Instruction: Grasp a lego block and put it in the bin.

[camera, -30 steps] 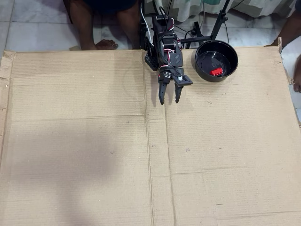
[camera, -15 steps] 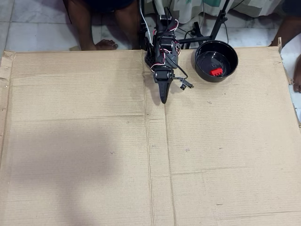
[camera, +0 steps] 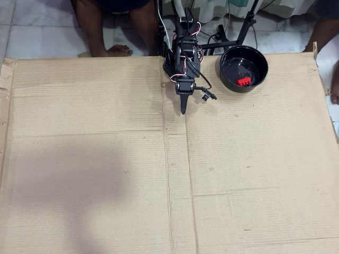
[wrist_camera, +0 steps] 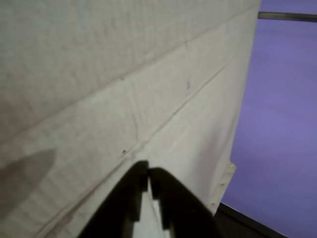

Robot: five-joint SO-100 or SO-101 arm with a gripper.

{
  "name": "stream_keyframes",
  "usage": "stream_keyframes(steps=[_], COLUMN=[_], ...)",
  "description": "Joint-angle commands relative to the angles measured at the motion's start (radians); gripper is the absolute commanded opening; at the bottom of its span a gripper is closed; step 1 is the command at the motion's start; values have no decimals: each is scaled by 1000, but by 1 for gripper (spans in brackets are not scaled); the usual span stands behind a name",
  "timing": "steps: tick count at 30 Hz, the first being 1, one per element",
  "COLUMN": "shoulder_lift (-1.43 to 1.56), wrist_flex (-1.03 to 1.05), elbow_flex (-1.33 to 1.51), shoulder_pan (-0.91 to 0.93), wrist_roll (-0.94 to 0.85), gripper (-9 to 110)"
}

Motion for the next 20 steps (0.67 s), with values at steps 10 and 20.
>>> stream_keyframes(steps=[10,20], shoulder_lift=[9,9], wrist_flex=[3,3], elbow_flex=[17,17], shoulder_pan=[11,9], wrist_roll=[12,8], gripper=[1,1])
